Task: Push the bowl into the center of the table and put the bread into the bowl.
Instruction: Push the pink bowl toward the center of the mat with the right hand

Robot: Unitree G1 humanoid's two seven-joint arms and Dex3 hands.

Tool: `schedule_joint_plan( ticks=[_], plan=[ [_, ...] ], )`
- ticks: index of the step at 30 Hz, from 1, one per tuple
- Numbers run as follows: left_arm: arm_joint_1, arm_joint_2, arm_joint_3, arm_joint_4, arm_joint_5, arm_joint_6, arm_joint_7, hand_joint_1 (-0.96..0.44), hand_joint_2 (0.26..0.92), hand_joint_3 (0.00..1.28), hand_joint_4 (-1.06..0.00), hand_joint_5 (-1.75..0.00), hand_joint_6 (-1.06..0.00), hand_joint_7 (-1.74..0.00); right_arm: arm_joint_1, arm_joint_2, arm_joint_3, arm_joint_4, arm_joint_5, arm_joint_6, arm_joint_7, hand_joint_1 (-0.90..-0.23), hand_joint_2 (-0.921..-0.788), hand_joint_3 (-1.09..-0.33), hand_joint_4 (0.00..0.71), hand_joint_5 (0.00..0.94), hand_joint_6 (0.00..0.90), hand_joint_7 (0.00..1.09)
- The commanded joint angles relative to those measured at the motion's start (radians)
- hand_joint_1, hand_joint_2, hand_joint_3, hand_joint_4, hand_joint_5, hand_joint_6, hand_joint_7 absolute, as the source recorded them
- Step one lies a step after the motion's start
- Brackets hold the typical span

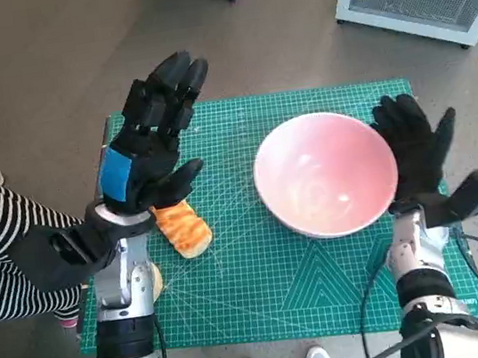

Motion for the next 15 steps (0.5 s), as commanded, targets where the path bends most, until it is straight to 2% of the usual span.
schedule_joint_plan(
  ticks=[1, 15],
  plan=[
    [0.021, 0.008, 0.007, -0.021, 0.001, -0.013, 0.012, -0.63, 0.921, 0.31, -0.01, -0.21, 0.0, -0.54, -0.014, 0.019, 0.015, 0.027, -0.016, 0.033, -0.01, -0.562, -0.921, -0.865, 0.055, 0.003, 0.049, 0.36],
    [0.038, 0.013, 0.008, -0.029, 0.006, -0.017, 0.036, -0.63, 0.921, 0.31, -0.01, -0.19, 0.0, -0.54, -0.06, 0.054, 0.025, 0.051, -0.023, 0.083, -0.038, -0.584, -0.921, -0.851, 0.03, 0.001, 0.029, 0.35]
  ],
)
